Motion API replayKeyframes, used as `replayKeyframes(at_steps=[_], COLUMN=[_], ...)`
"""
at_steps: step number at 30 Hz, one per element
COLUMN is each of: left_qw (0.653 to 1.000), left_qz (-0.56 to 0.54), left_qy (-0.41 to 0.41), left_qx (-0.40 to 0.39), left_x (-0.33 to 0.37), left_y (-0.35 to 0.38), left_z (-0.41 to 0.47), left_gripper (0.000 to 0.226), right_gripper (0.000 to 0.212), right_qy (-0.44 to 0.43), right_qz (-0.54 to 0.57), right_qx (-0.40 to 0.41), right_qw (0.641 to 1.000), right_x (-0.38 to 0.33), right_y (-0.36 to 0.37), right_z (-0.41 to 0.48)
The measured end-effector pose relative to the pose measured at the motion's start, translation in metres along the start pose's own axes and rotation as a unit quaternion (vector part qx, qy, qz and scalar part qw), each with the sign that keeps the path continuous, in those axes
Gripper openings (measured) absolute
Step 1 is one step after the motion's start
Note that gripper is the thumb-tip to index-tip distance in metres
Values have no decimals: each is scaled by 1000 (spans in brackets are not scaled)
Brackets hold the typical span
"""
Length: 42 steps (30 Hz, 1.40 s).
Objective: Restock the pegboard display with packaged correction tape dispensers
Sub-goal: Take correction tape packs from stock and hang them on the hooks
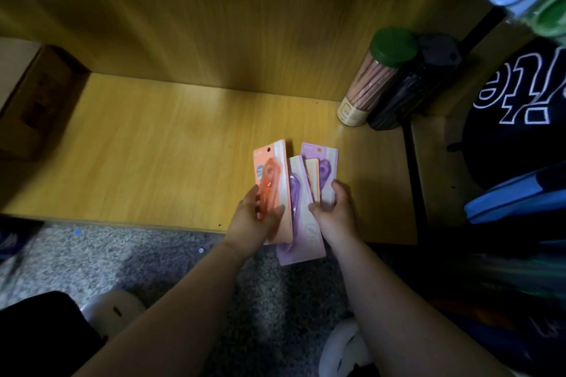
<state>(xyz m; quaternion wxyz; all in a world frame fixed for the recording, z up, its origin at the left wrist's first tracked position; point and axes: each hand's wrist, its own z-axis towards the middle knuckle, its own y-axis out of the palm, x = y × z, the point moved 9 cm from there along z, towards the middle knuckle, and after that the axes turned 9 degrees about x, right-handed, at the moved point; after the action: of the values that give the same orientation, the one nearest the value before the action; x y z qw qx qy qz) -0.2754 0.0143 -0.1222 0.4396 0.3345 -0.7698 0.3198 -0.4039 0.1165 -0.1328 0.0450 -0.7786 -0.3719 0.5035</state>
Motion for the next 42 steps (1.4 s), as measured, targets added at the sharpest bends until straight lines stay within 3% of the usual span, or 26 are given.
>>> replayKeyframes(at_steps=[5, 8, 12, 17, 24, 27, 29, 33, 38, 42], left_qw=[1000, 1000, 998, 997, 995, 990, 989, 983, 957, 920], left_qz=[25, 12, -38, -59, -81, -130, -129, -102, -160, -189], left_qy=[2, 1, -18, -29, 63, 58, 53, 104, 226, 330], left_qx=[9, 3, -37, -35, -8, -14, -54, -115, -83, -95], left_x=[3, 5, 4, 11, 75, 112, 132, 174, 240, 310], left_y=[7, 10, 18, 9, -14, -33, -42, -56, -81, -95], left_z=[3, 2, -2, -15, -74, -111, -142, -214, -277, -321], left_gripper=[47, 43, 45, 57, 80, 96, 96, 69, 74, 75], right_gripper=[47, 39, 49, 57, 30, 26, 24, 26, 86, 59], right_qy=[46, 89, 117, 67, 12, -5, -27, -114, -256, -377], right_qz=[84, 126, 152, 141, 189, 208, 206, 213, 276, 331], right_qx=[0, -31, -105, -136, -153, -178, -198, -214, -96, 5], right_qw=[995, 988, 976, 978, 970, 962, 958, 946, 922, 865], right_x=[4, 9, 9, -10, -65, -94, -113, -143, -192, -243], right_y=[-2, 8, 27, 29, -10, -33, -50, -87, -145, -200], right_z=[6, 3, -7, -22, -86, -132, -167, -239, -305, -362])
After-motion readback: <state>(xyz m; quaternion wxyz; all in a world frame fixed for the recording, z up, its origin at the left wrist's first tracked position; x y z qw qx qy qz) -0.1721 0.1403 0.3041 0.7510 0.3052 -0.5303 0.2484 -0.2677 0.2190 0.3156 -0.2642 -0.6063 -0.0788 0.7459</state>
